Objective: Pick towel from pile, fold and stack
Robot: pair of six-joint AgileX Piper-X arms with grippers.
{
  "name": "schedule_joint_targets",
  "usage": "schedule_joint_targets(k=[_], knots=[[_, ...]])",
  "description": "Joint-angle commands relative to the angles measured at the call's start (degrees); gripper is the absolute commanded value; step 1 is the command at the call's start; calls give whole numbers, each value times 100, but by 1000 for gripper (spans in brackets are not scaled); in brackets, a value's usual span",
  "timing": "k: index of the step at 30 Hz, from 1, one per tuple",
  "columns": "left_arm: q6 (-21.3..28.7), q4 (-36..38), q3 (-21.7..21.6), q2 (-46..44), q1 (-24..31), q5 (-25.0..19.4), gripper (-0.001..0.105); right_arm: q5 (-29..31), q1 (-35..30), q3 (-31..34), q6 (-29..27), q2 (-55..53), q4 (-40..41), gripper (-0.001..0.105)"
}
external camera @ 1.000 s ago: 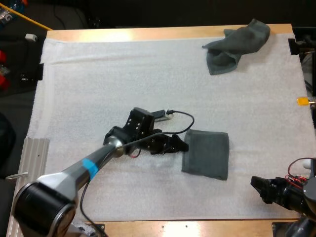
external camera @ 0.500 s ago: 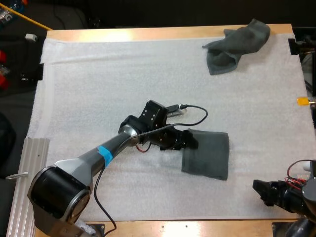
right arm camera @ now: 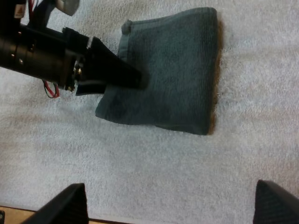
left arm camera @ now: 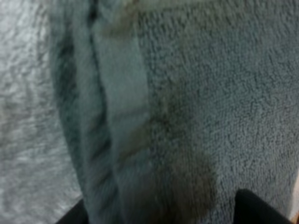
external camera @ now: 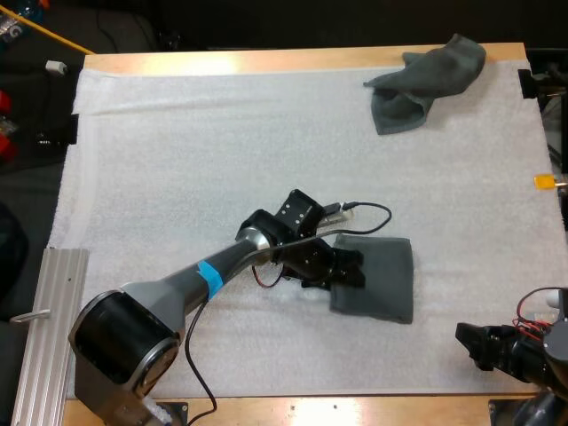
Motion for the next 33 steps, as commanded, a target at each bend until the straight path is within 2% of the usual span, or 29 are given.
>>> schedule_joint_targets(k=[1,10,13,17,19,25,28,30,33], knots=[[-46,59,-37,30,-113,56,57,24,6,-43,19,-8,14,69],[-46,14,-313,154,-397,30,55,24,6,-43,19,-8,14,69],[-43,-9,-313,151,-395,32,39,24,6,-43,19,-8,14,69],[286,192,-313,149,-395,36,1,24,6,-43,19,-8,14,69],[583,427,-315,128,-391,-85,0,24,6,-43,19,-8,14,69],[1864,1603,-327,-205,-54,-1053,0,24,6,-43,19,-8,14,69],[2462,2189,-327,-445,297,-1498,0,24,6,-43,19,-8,14,69],[2937,2580,-327,-658,652,-1955,0,24,6,-43,19,-8,14,69],[3378,2938,-327,-861,1154,-2471,0,41,6,-43,19,-8,14,69]])
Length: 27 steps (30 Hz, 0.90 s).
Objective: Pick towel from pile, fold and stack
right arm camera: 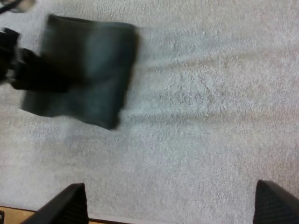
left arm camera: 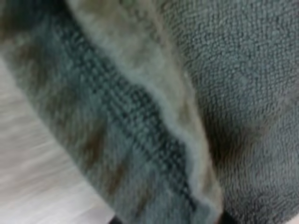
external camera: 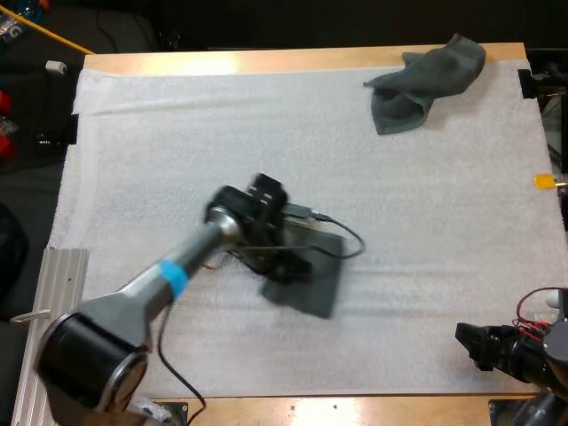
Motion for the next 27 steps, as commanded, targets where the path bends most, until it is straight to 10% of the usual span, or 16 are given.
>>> schedule_joint_targets(k=[1,12,27], knots=[[248,234,-25,-111,187,-291,0,41,6,-43,19,-8,14,69],[1225,640,-25,-210,2058,-1725,0,40,6,-43,19,-8,14,69],[1278,248,-25,-210,3605,-2035,0,40,6,-43,19,-8,14,69]])
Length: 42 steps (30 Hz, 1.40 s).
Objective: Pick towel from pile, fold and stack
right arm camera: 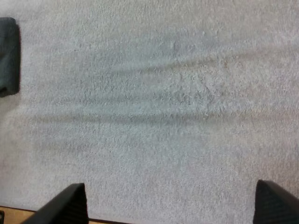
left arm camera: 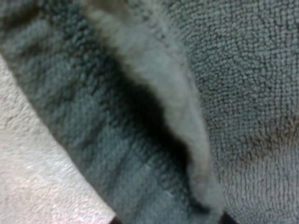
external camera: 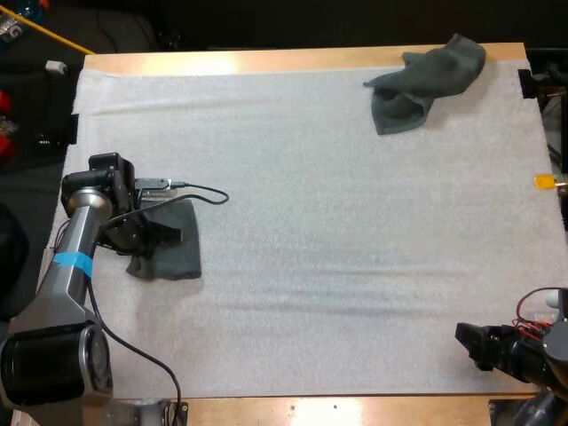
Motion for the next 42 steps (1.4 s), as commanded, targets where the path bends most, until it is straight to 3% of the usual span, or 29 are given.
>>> schedule_joint_targets(k=[1,3,7,10,13,15,17,22,27,30,34,42], knots=[[33,-56,-25,-46,6,-215,0,34,6,-43,17,-8,14,69],[101,-100,-25,-46,5,-538,0,34,6,-43,-7,-8,14,69],[162,-108,-25,-46,5,-584,0,-12,6,-43,-11,-8,14,69],[228,-108,-25,-46,5,-584,10,-11,6,-43,-11,-8,14,69],[223,-76,-25,-46,5,-582,31,-11,6,-43,-11,-8,14,69],[77,20,-25,-46,5,-572,56,-11,6,-43,-11,-8,14,69],[51,108,-25,-65,5,-572,74,-11,6,-43,-11,-8,14,69],[-37,162,-25,-312,-11,-472,64,-11,6,-43,-11,-8,14,69],[-138,326,-25,-616,-11,528,65,-11,6,-43,-11,-8,13,69],[-137,364,44,-624,-11,871,65,-11,6,-43,-11,-8,5,69],[-137,237,245,-624,-23,855,65,-11,6,-43,-11,-8,5,69],[-103,272,-76,-805,-42,-139,65,-11,6,-43,-11,-8,5,69]])
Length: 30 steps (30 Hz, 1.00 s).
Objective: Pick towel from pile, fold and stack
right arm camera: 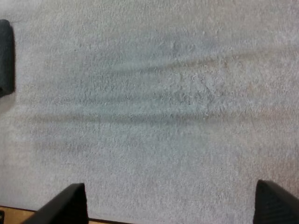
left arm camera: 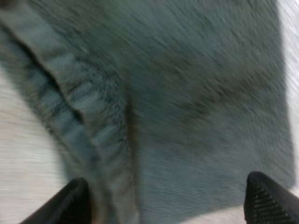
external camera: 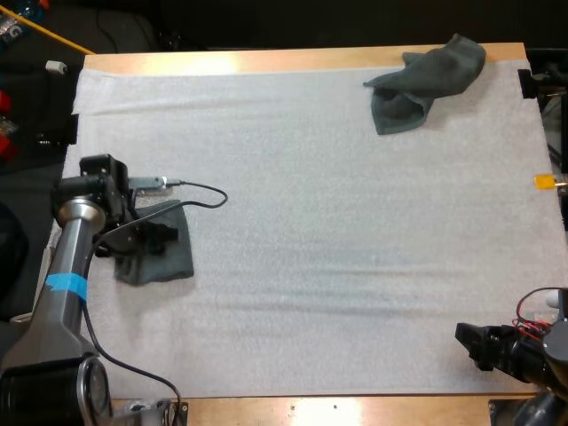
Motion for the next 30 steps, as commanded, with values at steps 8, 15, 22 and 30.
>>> schedule_joint_targets(k=[8,15,22,30], knots=[[-53,321,-344,-372,-279,384,65,131,6,-43,-11,-8,5,69],[-66,15,-35,-139,-386,181,65,128,6,-43,-11,-8,-38,69],[-51,-153,299,398,-387,-88,65,128,6,-43,21,-8,-38,69],[-51,-108,333,935,-387,1,65,128,6,-43,21,-8,-38,69]])
